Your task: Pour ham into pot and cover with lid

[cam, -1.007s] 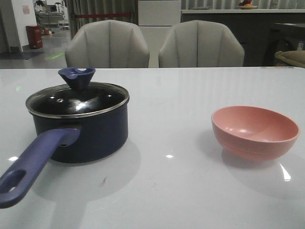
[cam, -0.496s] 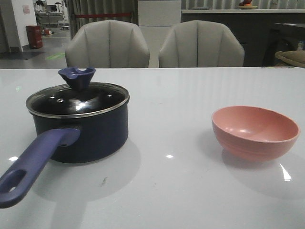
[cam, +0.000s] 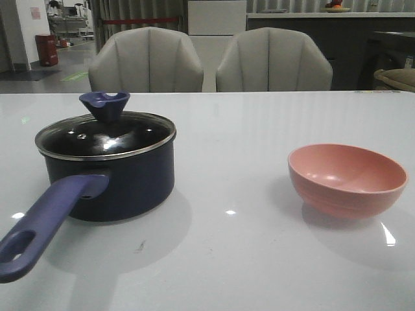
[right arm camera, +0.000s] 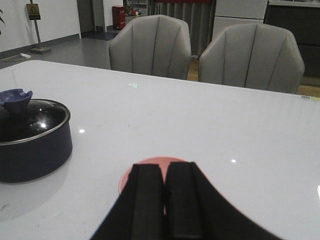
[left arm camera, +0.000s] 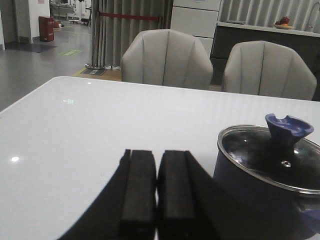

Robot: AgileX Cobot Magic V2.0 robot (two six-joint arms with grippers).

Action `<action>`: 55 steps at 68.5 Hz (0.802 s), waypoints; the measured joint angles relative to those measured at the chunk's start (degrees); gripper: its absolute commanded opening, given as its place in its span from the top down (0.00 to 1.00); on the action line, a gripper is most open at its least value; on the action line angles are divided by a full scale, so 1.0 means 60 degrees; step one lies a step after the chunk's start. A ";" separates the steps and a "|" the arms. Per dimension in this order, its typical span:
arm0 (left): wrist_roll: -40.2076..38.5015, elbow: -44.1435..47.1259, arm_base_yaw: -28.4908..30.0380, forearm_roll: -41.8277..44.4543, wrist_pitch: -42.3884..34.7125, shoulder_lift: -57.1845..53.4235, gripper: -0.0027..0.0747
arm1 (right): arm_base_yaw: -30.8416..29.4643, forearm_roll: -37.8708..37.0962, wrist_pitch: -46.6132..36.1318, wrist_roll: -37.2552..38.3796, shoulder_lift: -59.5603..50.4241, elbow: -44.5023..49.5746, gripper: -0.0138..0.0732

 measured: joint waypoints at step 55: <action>0.0000 0.0000 0.0000 -0.0018 0.0000 0.0000 0.82 | -0.1605 -0.2580 -0.0706 0.2035 -0.1336 0.1917 0.67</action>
